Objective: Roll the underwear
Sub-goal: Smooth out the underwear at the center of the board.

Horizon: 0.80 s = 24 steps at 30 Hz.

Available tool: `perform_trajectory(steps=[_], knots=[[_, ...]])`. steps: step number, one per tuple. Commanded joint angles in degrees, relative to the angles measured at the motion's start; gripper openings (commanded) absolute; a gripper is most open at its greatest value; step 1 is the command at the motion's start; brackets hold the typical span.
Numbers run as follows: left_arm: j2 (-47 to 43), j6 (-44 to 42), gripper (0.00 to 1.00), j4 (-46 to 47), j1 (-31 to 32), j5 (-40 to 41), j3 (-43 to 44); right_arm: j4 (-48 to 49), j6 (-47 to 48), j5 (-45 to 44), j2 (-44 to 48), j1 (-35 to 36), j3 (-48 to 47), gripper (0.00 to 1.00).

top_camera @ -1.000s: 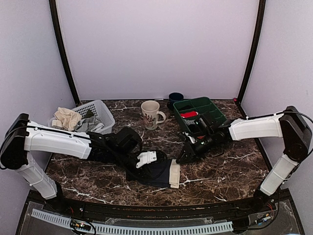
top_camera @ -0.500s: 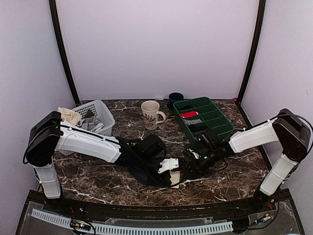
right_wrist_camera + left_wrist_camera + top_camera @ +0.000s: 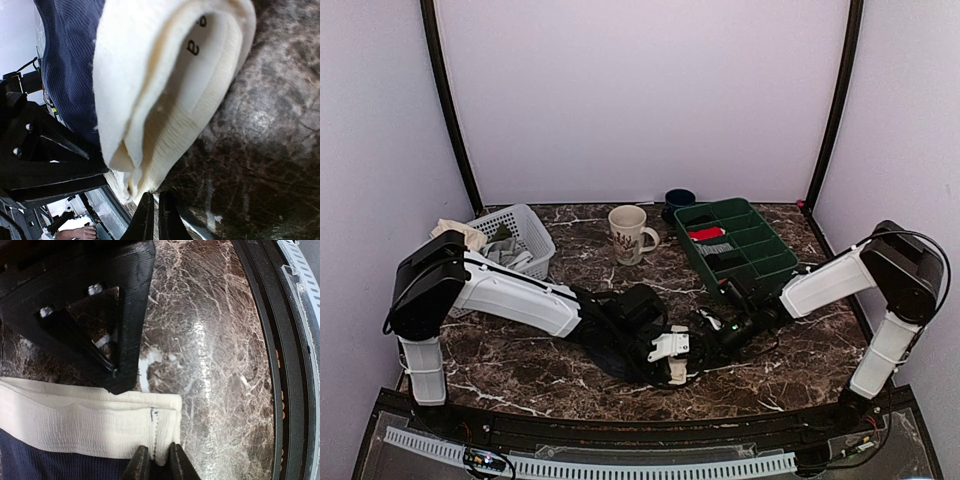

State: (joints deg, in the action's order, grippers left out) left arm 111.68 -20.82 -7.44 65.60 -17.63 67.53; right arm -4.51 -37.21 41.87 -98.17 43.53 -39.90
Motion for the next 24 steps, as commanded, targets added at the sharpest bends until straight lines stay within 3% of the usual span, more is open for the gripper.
perform_trajectory(steps=[1, 7, 16, 24], knots=[[-1.12, -0.87, 0.13, -1.03, 0.47, 0.39, 0.94, 0.82, -0.04, -0.73, -1.73, 0.85, 0.81, 0.07], [-3.88, 0.93, 0.0, 1.13, 0.48, 0.24, 0.07, 1.28, 0.25, -0.73, -3.33, 0.93, 1.05, 0.05], [-7.2, 1.69, 0.0, 3.27, 0.48, -0.39, -1.95, 1.12, 0.3, -0.65, -4.48, 1.16, 0.45, 0.02], [-4.47, 1.63, 0.0, 3.33, 0.6, -2.42, -1.57, 0.18, 0.69, -0.81, -4.84, 1.38, -0.26, 0.01]])
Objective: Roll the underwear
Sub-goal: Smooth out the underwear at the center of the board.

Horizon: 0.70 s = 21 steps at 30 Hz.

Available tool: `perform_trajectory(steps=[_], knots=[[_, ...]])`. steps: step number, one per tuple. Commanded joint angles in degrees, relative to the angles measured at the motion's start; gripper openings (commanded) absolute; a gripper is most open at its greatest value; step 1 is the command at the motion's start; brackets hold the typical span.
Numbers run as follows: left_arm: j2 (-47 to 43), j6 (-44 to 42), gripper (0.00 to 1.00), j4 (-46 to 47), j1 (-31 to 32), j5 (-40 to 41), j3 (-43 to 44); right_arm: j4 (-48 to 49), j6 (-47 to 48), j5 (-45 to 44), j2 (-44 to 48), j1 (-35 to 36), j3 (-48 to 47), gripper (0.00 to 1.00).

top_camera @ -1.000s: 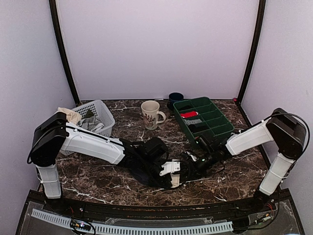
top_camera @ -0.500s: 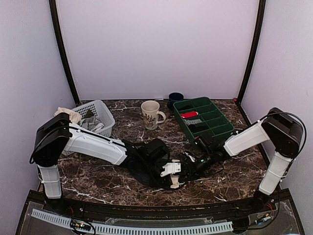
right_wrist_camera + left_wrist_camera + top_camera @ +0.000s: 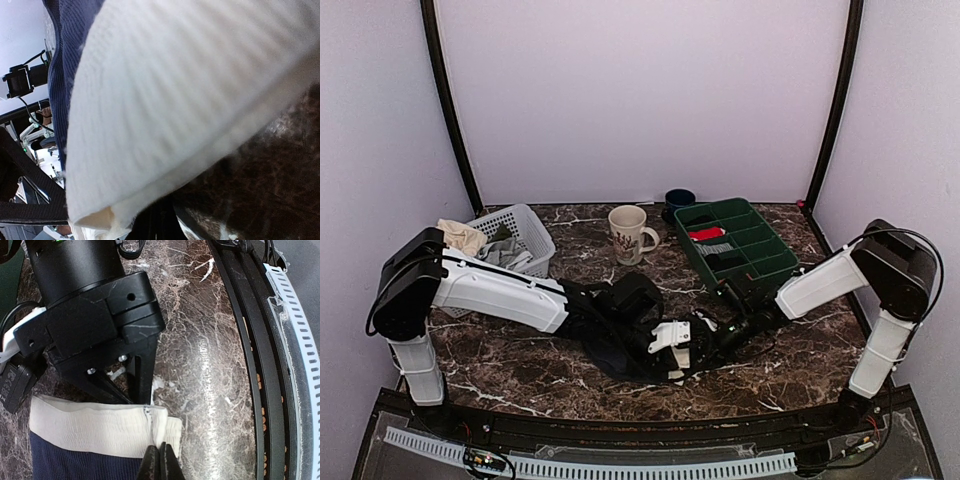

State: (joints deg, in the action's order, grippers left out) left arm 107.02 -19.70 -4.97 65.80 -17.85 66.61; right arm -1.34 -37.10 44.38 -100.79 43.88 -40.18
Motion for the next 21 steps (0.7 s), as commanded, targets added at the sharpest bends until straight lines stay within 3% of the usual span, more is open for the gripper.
perform_trajectory(steps=[1, 16, 21], knots=[[0.93, 0.44, 0.0, 0.88, 0.5, -2.27, -0.75, -3.23, 0.62, -3.4, -2.24, 1.03, -0.07, 0.01], [6.5, 1.57, 0.0, 1.46, 0.82, -3.99, -3.4, -13.96, 6.69, -7.45, 2.74, -1.4, -2.54, 0.03], [6.16, 2.62, 0.11, 1.57, 0.78, -3.49, -3.78, -19.73, 9.64, -7.79, 6.15, -1.87, -5.41, 0.1]])
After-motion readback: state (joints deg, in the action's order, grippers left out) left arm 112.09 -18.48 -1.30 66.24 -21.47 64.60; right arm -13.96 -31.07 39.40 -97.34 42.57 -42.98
